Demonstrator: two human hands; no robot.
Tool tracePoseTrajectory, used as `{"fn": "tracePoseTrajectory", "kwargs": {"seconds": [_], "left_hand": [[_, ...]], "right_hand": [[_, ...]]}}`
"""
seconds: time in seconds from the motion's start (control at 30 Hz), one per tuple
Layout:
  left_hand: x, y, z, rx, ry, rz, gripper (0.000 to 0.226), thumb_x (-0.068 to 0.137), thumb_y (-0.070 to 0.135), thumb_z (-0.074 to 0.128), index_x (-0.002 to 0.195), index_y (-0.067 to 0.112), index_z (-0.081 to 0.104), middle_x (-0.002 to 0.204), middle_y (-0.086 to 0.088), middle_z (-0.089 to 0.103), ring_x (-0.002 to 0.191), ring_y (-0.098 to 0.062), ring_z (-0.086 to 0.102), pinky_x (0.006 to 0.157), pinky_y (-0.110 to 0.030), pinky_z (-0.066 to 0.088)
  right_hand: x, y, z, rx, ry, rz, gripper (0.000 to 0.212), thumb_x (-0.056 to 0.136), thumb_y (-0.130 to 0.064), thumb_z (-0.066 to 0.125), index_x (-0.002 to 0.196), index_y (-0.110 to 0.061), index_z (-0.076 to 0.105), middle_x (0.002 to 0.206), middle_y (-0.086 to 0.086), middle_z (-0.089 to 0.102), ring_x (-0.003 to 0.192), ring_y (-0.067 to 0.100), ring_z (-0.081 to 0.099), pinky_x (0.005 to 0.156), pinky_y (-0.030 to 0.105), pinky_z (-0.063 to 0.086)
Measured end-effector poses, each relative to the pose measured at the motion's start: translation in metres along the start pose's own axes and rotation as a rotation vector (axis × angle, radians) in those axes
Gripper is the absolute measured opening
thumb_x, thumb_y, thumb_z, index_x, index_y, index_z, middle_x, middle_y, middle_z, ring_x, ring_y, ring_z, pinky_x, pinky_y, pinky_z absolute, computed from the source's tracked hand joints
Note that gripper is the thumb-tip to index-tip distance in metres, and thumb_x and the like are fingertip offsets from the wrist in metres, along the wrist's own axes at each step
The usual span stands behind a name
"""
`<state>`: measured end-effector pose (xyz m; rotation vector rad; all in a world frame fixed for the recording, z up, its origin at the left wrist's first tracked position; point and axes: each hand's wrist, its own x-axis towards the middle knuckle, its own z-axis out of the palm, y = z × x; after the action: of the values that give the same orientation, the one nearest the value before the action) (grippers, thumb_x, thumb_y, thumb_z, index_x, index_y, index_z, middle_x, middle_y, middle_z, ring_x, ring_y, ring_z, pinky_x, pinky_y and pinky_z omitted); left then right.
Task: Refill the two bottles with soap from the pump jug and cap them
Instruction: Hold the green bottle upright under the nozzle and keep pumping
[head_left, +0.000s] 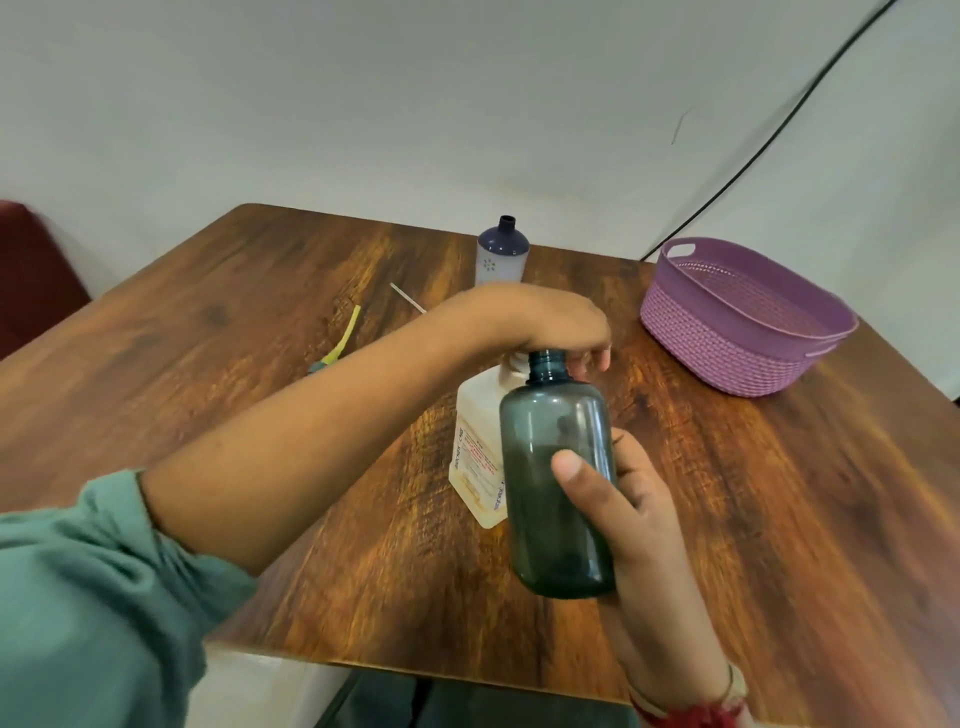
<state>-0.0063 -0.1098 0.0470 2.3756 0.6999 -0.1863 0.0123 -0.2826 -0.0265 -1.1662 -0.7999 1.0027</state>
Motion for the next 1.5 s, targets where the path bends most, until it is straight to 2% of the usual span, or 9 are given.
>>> {"fn": "tracePoseTrajectory", "kwargs": {"seconds": [0.1,0.2,0.37,0.57,0.73,0.97,1.13,1.23,1.5], "left_hand": [[-0.007,0.012,-0.012,0.143,-0.060,0.025,0.039,0.101,0.032,0.032,0.117,0.011,0.060,0.101,-0.001,0.061,0.100,-0.017,0.056,0.087,-0.029,0.039],[-0.007,0.015,-0.015,0.179,-0.098,0.046,0.042,0.102,0.036,0.030,0.118,0.010,0.058,0.090,0.007,0.052,0.077,-0.001,0.048,0.078,-0.024,0.037],[0.001,-0.002,0.001,-0.057,-0.036,0.036,0.032,0.100,0.024,0.034,0.108,0.010,0.062,0.101,-0.006,0.064,0.077,-0.015,0.056,0.071,-0.025,0.045],[-0.002,0.015,-0.015,0.174,-0.085,0.006,0.044,0.102,0.036,0.030,0.116,0.008,0.060,0.083,0.008,0.050,0.071,0.000,0.045,0.076,-0.027,0.036],[0.002,0.001,-0.001,-0.030,-0.055,0.008,0.036,0.098,0.026,0.034,0.097,0.009,0.066,0.106,-0.014,0.067,0.077,-0.019,0.055,0.075,-0.032,0.046],[0.000,0.011,-0.015,0.148,-0.084,0.021,0.039,0.100,0.036,0.036,0.110,0.009,0.062,0.091,0.001,0.058,0.078,-0.010,0.053,0.070,-0.024,0.041],[0.002,0.000,0.000,-0.040,-0.054,0.010,0.032,0.096,0.022,0.037,0.095,0.010,0.066,0.103,-0.012,0.067,0.076,-0.018,0.055,0.073,-0.031,0.046],[0.000,0.002,-0.001,0.062,-0.047,-0.022,0.030,0.096,0.022,0.038,0.101,0.012,0.065,0.102,-0.008,0.064,0.081,-0.017,0.055,0.080,-0.033,0.046],[0.003,0.008,-0.009,0.136,-0.087,-0.023,0.026,0.097,0.027,0.039,0.084,0.019,0.060,0.088,-0.001,0.060,0.071,-0.011,0.052,0.065,-0.024,0.042]], "right_hand": [[0.000,-0.007,-0.001,-0.012,-0.001,-0.012,0.058,0.052,-0.041,0.075,0.104,-0.019,0.062,0.092,0.006,0.072,0.081,0.021,0.071,0.060,0.026,0.054],[0.001,-0.011,-0.002,-0.029,-0.012,-0.016,0.058,0.052,-0.042,0.076,0.104,-0.021,0.062,0.093,0.006,0.072,0.083,0.022,0.071,0.060,0.026,0.054],[0.001,-0.003,-0.001,-0.034,0.004,0.009,0.053,0.051,-0.042,0.076,0.099,-0.023,0.064,0.093,0.006,0.072,0.082,0.023,0.071,0.061,0.027,0.054],[0.001,-0.013,-0.003,-0.019,-0.034,0.000,0.057,0.051,-0.041,0.075,0.103,-0.021,0.063,0.094,0.005,0.073,0.084,0.021,0.071,0.060,0.025,0.054],[0.003,-0.007,-0.006,-0.025,-0.038,0.020,0.051,0.052,-0.041,0.076,0.098,-0.022,0.065,0.095,0.009,0.071,0.084,0.024,0.070,0.062,0.028,0.054],[0.003,-0.012,-0.005,0.007,-0.055,-0.009,0.055,0.053,-0.040,0.074,0.101,-0.017,0.063,0.091,0.006,0.072,0.080,0.022,0.070,0.060,0.027,0.053],[0.002,-0.003,-0.006,-0.003,-0.045,0.019,0.051,0.055,-0.041,0.075,0.100,-0.018,0.064,0.093,0.008,0.071,0.082,0.022,0.070,0.060,0.028,0.053],[0.001,-0.002,-0.005,-0.012,-0.031,0.022,0.050,0.056,-0.042,0.075,0.099,-0.020,0.064,0.097,0.010,0.070,0.087,0.025,0.069,0.064,0.031,0.054],[0.002,-0.011,-0.009,-0.002,-0.065,0.035,0.056,0.054,-0.041,0.074,0.103,-0.017,0.062,0.093,0.005,0.071,0.083,0.020,0.069,0.062,0.028,0.053]]}}
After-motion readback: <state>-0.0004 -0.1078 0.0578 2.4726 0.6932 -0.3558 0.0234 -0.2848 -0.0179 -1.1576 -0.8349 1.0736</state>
